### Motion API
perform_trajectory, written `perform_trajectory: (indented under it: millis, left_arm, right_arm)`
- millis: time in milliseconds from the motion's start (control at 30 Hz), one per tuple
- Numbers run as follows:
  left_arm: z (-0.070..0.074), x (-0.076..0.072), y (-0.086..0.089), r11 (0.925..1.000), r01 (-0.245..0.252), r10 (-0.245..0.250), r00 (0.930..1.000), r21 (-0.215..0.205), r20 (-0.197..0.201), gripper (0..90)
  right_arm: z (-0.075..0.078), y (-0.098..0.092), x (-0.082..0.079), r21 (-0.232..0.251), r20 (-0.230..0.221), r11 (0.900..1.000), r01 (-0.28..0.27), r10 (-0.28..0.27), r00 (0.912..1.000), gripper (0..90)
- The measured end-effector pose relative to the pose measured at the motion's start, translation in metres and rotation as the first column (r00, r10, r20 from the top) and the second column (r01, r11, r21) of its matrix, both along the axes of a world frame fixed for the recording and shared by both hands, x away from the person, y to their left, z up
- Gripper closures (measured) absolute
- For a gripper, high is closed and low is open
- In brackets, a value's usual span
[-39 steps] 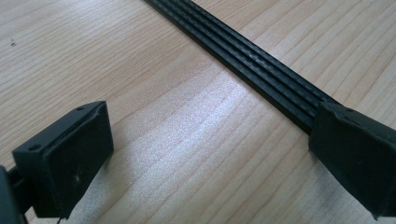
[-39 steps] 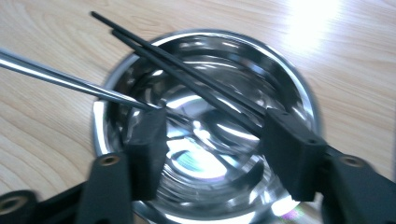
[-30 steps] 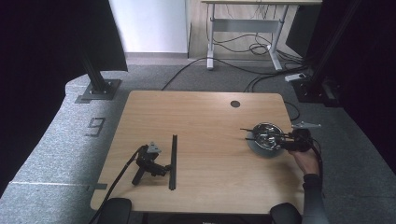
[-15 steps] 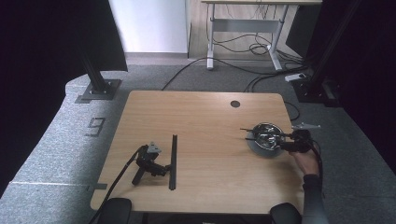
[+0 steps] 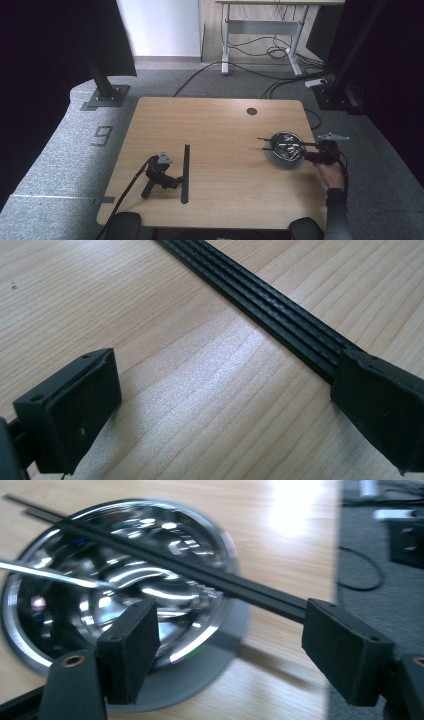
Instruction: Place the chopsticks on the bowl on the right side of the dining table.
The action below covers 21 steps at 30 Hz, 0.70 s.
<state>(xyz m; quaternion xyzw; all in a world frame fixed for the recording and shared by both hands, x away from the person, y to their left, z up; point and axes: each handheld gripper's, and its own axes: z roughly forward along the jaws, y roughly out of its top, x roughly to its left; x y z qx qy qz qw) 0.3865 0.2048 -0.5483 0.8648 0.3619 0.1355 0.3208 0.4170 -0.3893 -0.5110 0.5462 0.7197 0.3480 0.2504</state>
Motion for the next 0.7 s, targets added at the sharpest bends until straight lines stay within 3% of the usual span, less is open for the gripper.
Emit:
perform_trajectory:
  millis: [67, 167, 233, 367, 700]
  left_arm:
    - [0.000, 0.000, 0.000, 1.0000, 0.000, 0.000, 1.0000, 0.000, 0.000, 0.0]
    - [0.000, 0.000, 0.000, 1.0000, 0.000, 0.000, 1.0000, 0.000, 0.000, 0.0]
    - [0.000, 0.000, 0.000, 1.0000, 0.000, 0.000, 1.0000, 0.000, 0.000, 0.0]
    - [0.000, 0.000, 0.000, 1.0000, 0.000, 0.000, 1.0000, 0.000, 0.000, 0.0]
    - [0.000, 0.000, 0.000, 1.0000, 0.000, 0.000, 1.0000, 0.000, 0.000, 0.0]
  right_arm:
    - [-0.001, -0.004, -0.002, -0.001, 0.021, 0.999, 0.047, -0.047, 0.9987, 13.6]
    - [-0.004, -0.008, -0.004, 0.015, 0.052, 0.992, 0.128, -0.129, 0.9904, 9.9]
    - [-0.004, -0.009, -0.004, 0.022, 0.069, 0.987, 0.160, -0.161, 0.9845, 0.0]
    - [-0.006, -0.009, -0.002, 0.014, 0.078, 0.984, 0.178, -0.178, 0.9809, 0.0]
    - [-0.013, -0.009, 0.004, 0.009, 0.059, 0.985, 0.172, -0.172, 0.9833, 0.0]
